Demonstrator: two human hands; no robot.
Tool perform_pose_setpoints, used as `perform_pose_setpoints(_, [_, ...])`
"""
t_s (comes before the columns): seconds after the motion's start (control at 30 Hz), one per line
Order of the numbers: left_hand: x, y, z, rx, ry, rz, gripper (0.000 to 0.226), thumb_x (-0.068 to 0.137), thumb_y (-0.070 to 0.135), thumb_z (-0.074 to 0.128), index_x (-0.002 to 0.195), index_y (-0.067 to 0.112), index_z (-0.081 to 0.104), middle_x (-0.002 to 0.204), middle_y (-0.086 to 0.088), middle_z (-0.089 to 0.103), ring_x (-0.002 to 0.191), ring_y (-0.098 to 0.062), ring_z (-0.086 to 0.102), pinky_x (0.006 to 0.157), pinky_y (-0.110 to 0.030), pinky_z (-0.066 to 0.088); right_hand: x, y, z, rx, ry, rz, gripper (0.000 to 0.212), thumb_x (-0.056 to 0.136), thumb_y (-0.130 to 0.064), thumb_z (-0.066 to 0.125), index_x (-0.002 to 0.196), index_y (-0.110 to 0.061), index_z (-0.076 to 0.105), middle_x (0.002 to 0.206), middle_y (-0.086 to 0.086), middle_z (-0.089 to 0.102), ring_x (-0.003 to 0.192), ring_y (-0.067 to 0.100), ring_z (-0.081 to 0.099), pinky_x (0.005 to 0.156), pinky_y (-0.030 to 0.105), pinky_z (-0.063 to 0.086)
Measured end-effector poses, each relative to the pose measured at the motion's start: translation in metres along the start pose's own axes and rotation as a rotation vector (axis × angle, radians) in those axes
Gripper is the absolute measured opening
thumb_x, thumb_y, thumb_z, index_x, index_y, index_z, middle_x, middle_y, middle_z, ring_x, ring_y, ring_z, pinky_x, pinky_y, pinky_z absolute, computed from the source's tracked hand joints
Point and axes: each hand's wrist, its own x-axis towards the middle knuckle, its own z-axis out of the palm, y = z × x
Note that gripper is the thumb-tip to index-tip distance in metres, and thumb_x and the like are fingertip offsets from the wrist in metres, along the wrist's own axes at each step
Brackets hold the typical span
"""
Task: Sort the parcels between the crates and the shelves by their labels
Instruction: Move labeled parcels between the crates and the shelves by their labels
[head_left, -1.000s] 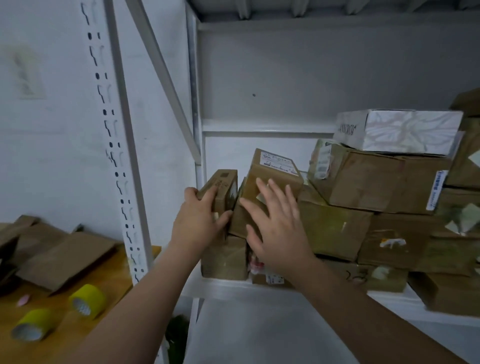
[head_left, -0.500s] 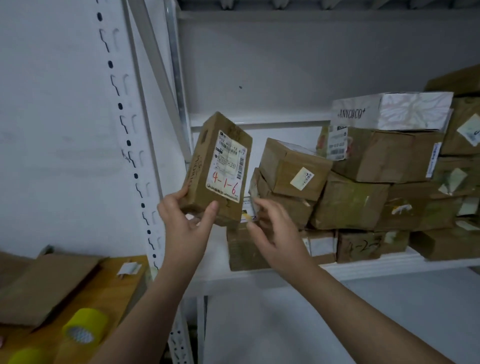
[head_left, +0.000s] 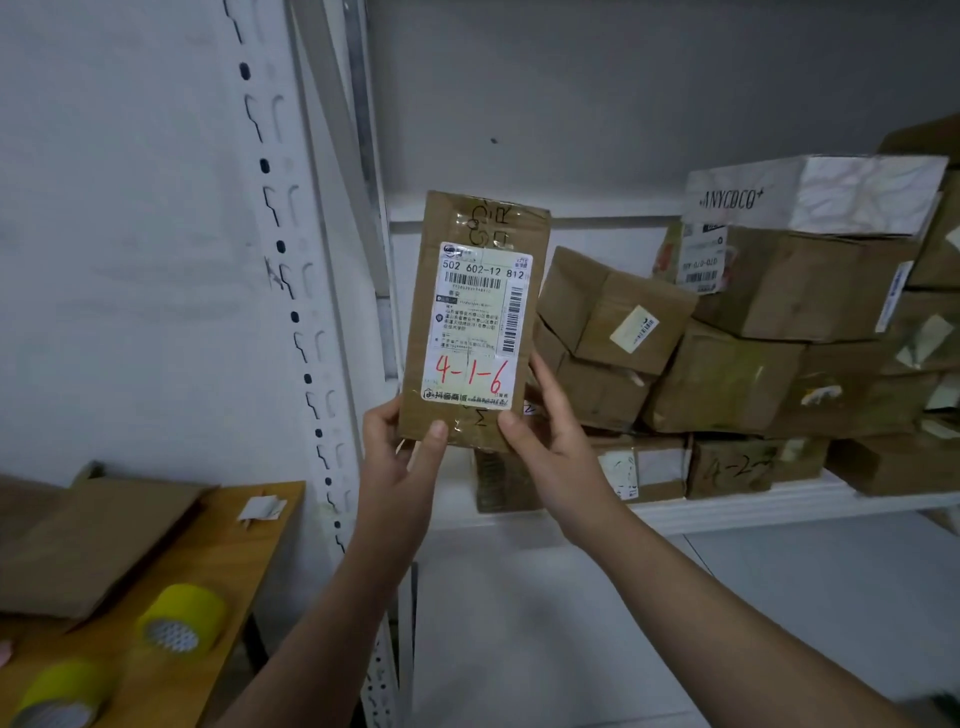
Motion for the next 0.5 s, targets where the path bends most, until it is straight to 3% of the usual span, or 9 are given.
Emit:
perform_pose_setpoints(0.1, [0.002, -0.001, -0.001, 0.033, 0.000, -0.002, 0.030, 0.092, 0.025, 0.058, 0.117, 0.029, 0.043, 0.114, 0.010, 0.060, 0.106, 0.001, 0.059, 0.084, -0.018, 0.052, 0.002, 0.002, 0.001, 0.016, -0.015, 0.001, 0.060, 0.098, -0.010, 0.051, 0.131, -0.051, 0.023, 0.109, -0.055, 0.047, 0.105, -0.028, 0.045, 0.078, -0.002, 0.040])
perform_pose_setpoints(0.23, [0.001, -0.003, -0.004, 0.132, 0.038, 0.050, 0.031, 0.091, 0.026, 0.058, 0.117, 0.030, 0.043, 0.114, 0.019, 0.054, 0.107, 0.010, 0.053, 0.081, -0.005, 0.044, 0.003, 0.008, 0.003, 0.019, -0.018, 0.010, 0.061, 0.098, -0.012, 0.052, 0.130, -0.055, 0.024, 0.111, -0.052, 0.049, 0.108, -0.021, 0.049, 0.080, 0.001, 0.042])
perform_pose_setpoints(0.3, [0.001, -0.005, -0.006, 0.226, 0.077, 0.089, 0.031, 0.090, 0.026, 0.060, 0.116, 0.030, 0.043, 0.113, 0.024, 0.047, 0.108, 0.004, 0.051, 0.086, -0.009, 0.042, 0.004, 0.011, 0.004, 0.021, -0.025, 0.014, 0.061, 0.098, -0.013, 0.052, 0.131, -0.056, 0.025, 0.113, -0.049, 0.051, 0.111, -0.017, 0.051, 0.082, 0.003, 0.043])
perform_pose_setpoints(0.4, [-0.001, -0.006, -0.009, 0.300, 0.089, 0.097, 0.036, 0.089, 0.028, 0.061, 0.117, 0.032, 0.040, 0.113, 0.016, 0.045, 0.109, -0.003, 0.050, 0.093, -0.021, 0.043, 0.003, 0.014, 0.006, 0.013, -0.018, 0.015, 0.060, 0.097, -0.016, 0.054, 0.131, -0.057, 0.027, 0.117, -0.046, 0.051, 0.115, -0.011, 0.051, 0.085, 0.006, 0.044])
perform_pose_setpoints(0.5, [-0.003, -0.003, -0.013, 0.345, 0.087, 0.121, 0.048, 0.087, 0.023, 0.065, 0.123, 0.034, 0.036, 0.120, 0.013, 0.041, 0.111, 0.001, 0.046, 0.094, -0.021, 0.043, 0.002, 0.017, 0.007, 0.012, -0.023, 0.019, 0.058, 0.097, -0.016, 0.054, 0.133, -0.054, 0.030, 0.114, -0.046, 0.053, 0.114, -0.012, 0.051, 0.085, 0.006, 0.045])
